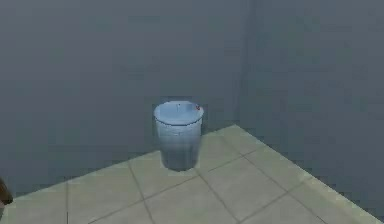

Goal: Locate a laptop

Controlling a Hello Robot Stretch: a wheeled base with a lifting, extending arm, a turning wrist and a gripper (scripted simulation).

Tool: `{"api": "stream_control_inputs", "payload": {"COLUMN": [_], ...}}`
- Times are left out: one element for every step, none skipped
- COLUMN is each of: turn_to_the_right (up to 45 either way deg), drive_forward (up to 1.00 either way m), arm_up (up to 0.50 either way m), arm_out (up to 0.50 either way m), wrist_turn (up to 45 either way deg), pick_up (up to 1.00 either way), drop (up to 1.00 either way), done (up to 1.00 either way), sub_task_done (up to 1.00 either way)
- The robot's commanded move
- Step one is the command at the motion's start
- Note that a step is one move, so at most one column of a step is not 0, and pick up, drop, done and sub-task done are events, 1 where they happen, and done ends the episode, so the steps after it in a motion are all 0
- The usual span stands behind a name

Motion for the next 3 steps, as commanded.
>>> {"api": "stream_control_inputs", "payload": {"turn_to_the_right": [-45.0,-45.0,-6.0], "drive_forward": [0.0,0.0,0.0], "arm_up": [0.0,0.0,0.0], "arm_out": [0.0,0.0,0.0], "wrist_turn": [0.0,0.0,0.0], "pick_up": [0.0,0.0,0.0], "drop": [0.0,0.0,0.0], "done": [0.0,0.0,0.0], "sub_task_done": [0.0,0.0,0.0]}}
